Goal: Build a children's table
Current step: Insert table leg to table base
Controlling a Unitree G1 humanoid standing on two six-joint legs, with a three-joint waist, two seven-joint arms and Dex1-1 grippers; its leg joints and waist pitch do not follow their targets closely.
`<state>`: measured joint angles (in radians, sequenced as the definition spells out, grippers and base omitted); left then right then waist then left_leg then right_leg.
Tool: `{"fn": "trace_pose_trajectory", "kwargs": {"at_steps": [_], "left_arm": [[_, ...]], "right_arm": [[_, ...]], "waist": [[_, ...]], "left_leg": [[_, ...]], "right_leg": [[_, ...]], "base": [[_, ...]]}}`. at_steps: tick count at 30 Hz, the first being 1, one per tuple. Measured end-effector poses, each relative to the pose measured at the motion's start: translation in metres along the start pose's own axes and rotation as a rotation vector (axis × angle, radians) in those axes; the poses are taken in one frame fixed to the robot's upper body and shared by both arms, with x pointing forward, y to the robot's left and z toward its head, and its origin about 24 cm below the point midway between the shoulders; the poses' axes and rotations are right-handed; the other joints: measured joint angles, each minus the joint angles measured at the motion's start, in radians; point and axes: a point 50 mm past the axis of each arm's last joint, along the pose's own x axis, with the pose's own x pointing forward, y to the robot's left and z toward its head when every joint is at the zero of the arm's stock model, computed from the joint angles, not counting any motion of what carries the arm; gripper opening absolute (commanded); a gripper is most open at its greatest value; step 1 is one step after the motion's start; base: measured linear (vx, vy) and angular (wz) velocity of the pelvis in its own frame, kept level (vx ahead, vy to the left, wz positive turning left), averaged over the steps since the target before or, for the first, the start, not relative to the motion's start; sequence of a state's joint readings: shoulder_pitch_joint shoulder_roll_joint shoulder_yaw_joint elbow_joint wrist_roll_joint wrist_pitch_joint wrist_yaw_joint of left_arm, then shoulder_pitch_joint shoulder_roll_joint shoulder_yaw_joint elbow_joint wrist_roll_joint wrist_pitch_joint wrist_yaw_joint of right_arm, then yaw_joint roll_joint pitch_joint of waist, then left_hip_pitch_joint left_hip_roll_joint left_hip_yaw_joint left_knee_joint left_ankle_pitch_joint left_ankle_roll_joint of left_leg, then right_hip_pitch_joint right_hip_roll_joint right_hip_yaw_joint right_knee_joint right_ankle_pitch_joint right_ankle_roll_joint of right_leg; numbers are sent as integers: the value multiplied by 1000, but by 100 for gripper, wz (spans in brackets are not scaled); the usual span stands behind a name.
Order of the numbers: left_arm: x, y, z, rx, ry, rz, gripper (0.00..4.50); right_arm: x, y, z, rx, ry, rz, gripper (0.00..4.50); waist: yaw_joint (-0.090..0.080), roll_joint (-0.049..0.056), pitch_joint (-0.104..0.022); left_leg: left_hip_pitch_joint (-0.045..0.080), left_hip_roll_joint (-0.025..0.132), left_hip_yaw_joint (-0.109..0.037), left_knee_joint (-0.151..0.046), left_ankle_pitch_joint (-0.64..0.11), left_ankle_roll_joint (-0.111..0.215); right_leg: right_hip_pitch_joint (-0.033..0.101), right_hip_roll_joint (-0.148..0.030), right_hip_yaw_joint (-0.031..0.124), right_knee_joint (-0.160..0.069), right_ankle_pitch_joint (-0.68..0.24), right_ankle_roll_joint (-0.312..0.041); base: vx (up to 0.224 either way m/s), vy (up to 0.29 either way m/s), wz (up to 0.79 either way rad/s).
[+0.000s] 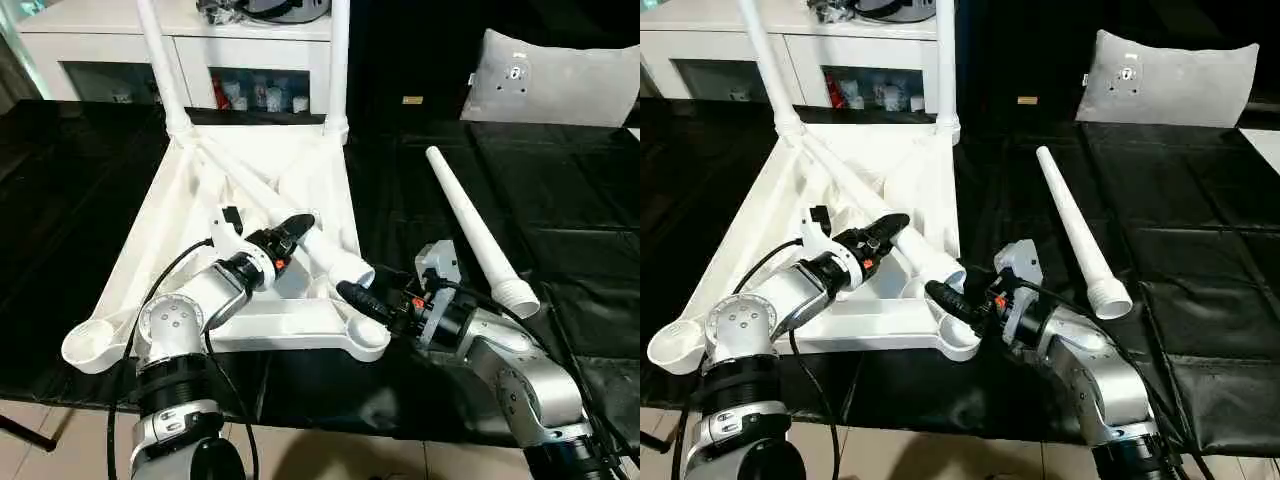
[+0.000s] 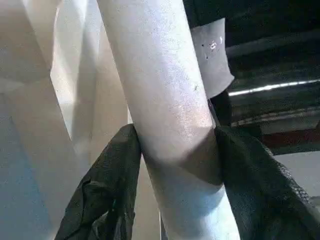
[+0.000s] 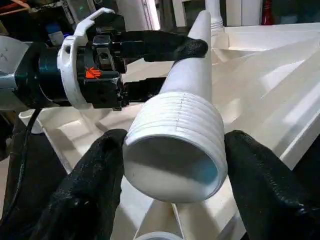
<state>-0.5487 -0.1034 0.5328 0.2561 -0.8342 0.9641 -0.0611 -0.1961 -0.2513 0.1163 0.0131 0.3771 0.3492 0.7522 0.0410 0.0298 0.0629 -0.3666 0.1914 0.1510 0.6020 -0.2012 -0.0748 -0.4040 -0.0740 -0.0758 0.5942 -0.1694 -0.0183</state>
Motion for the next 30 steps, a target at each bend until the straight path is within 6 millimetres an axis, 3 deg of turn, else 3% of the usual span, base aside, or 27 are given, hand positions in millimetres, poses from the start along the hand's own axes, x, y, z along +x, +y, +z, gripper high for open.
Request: {"fn": "trace_pose_trajectory", "kwargs": {"at_steps": [25, 26, 28, 30], "left_arm": [[4, -11, 13, 133, -86, -135, 200], [4, -11, 14, 134, -86, -135, 200], [3, -11, 15, 140, -96, -136, 200], [-3, -10, 32, 176, -165, -122, 200]], "right_arm": [[10, -1, 4, -76, -34, -34, 276], [10, -1, 4, -75, -34, -32, 332], [10, -1, 3, -72, -31, -28, 346], [4, -3, -4, -57, -8, -38, 359]], "waist": [[-4, 0, 0], [-3, 0, 0], [-3, 0, 0], [-5, 0, 0]], "left_leg": [[0, 0, 0, 0, 0, 0], [0, 0, 0, 0, 0, 0], [0, 0, 0, 0, 0, 0], [0, 0, 0, 0, 0, 0]], "right_leg": [[0, 0, 0, 0, 0, 0], [0, 0, 0, 0, 0, 0], [0, 0, 0, 0, 0, -1], [0, 0, 0, 1, 0, -1]], "base": [[0, 0, 0], [0, 0, 0], [0, 0, 0], [0, 0, 0]]}}
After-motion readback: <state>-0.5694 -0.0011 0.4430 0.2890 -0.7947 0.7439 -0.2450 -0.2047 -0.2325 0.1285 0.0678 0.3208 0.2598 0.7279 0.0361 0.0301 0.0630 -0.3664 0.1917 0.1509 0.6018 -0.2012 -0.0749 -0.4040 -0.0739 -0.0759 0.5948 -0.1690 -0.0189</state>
